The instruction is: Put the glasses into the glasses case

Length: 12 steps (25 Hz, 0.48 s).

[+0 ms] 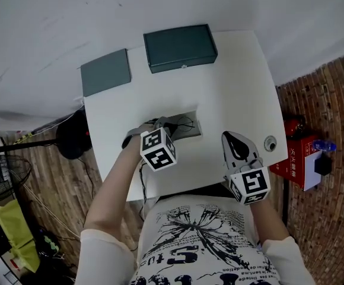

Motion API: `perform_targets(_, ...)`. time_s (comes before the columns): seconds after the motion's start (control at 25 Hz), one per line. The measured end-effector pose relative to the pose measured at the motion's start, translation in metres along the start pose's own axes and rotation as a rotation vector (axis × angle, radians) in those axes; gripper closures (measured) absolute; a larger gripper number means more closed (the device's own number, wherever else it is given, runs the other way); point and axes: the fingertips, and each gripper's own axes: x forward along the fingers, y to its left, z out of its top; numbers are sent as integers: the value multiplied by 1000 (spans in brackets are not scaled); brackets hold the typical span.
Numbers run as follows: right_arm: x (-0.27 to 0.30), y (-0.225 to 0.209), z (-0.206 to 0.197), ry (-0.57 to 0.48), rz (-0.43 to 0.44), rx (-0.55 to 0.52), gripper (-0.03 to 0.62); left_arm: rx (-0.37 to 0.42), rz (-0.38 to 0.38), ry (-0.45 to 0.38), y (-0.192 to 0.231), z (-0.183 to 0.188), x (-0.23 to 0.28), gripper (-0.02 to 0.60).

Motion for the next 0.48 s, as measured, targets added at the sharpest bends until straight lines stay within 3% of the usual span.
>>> perform_targets(0.48, 10, -14, -9, 46, 63, -31, 579, -31, -109, 68, -18, -7, 26, 565)
